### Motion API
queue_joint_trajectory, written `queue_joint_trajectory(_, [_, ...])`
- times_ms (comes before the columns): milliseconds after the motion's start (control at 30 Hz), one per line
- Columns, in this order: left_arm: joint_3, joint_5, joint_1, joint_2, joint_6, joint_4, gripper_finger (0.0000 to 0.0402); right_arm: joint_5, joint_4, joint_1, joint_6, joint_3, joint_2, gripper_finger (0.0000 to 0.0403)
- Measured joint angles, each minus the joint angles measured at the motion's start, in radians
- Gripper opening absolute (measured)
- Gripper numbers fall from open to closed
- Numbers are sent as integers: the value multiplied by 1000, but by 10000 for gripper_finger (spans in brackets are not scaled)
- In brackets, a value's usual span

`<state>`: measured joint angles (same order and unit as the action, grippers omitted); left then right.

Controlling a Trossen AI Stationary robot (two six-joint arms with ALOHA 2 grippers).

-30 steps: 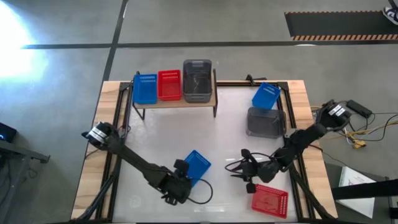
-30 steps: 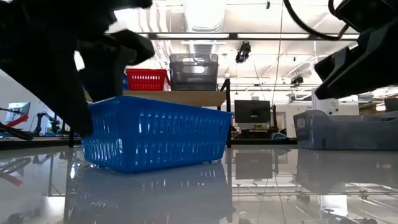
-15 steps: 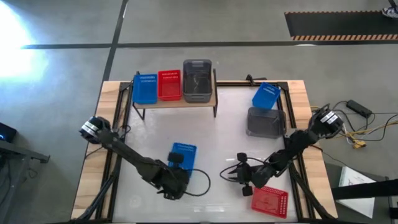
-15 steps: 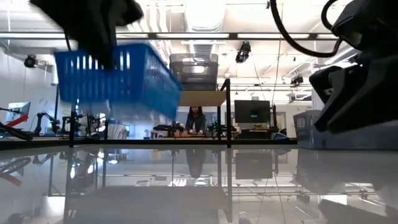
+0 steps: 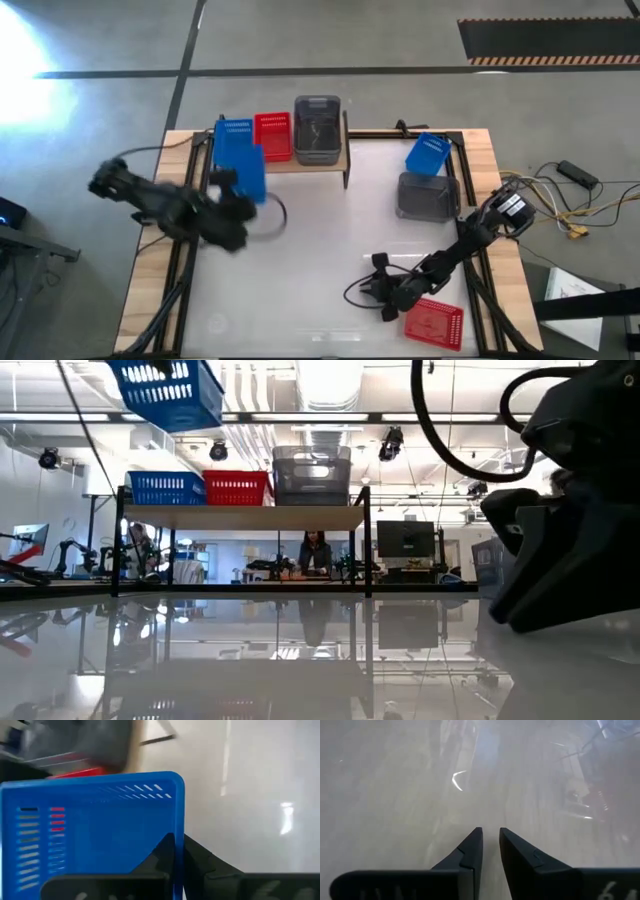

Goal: Stack baskets on shelf by color
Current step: Stack the bottom blue bin on top of the blue bin on the shelf

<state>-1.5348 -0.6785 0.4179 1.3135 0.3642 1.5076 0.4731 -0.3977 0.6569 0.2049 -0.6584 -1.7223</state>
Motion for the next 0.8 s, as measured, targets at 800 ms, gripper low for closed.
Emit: queue_joint_trajectory(800, [183, 371, -825, -183, -862, -175, 0, -1, 3, -3, -59, -48, -8, 52])
